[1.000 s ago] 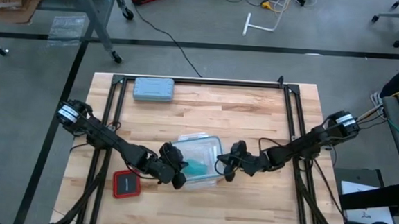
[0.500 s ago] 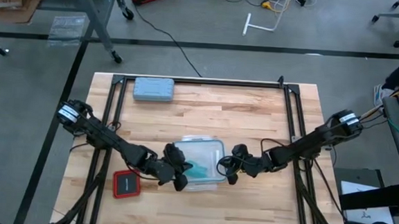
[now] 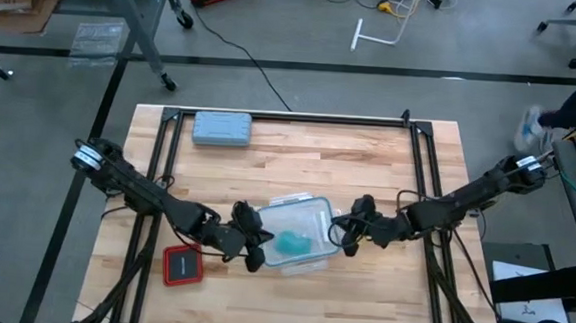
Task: Roll bandage
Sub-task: Close the transparent food container
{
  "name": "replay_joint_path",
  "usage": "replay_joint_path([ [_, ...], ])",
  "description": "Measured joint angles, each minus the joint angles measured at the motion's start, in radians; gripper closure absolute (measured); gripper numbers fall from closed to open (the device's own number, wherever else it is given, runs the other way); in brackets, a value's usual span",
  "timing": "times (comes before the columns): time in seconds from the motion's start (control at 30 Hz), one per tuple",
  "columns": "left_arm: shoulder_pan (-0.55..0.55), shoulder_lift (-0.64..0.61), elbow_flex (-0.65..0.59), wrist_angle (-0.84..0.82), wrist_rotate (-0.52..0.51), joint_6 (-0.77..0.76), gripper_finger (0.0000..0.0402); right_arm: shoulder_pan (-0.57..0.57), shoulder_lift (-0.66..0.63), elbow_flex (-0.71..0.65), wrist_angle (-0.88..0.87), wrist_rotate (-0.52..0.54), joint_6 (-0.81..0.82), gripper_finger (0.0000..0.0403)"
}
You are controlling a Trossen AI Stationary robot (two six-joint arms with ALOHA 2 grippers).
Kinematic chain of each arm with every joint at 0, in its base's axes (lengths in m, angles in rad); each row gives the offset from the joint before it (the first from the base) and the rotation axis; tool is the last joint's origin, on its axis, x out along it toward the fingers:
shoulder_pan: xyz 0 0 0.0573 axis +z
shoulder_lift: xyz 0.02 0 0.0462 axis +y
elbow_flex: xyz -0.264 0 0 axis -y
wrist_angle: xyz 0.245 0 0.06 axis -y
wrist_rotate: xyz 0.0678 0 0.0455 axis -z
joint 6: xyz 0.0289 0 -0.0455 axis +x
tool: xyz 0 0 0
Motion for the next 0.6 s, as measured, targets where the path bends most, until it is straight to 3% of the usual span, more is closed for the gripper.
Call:
replay_joint_path([
  [0.17, -0.006, -0.08, 0.0, -0.259, 0.138, -0.142, 0.04, -0.002, -0.056, 0.002, -0.283, 0.067, 0.095, 0.0403],
  [0.27, -0.023, -0.107, -0.002, -0.368, 0.097, -0.232, 0.04, -0.002, -0.057, 0.002, -0.408, 0.091, 0.183, 0.0403],
  [0.6, -0.026, -0.045, -0.013, -0.367, 0.05, -0.271, 0.0397, -0.007, 0.063, 0.002, -0.336, 0.096, 0.193, 0.0403],
])
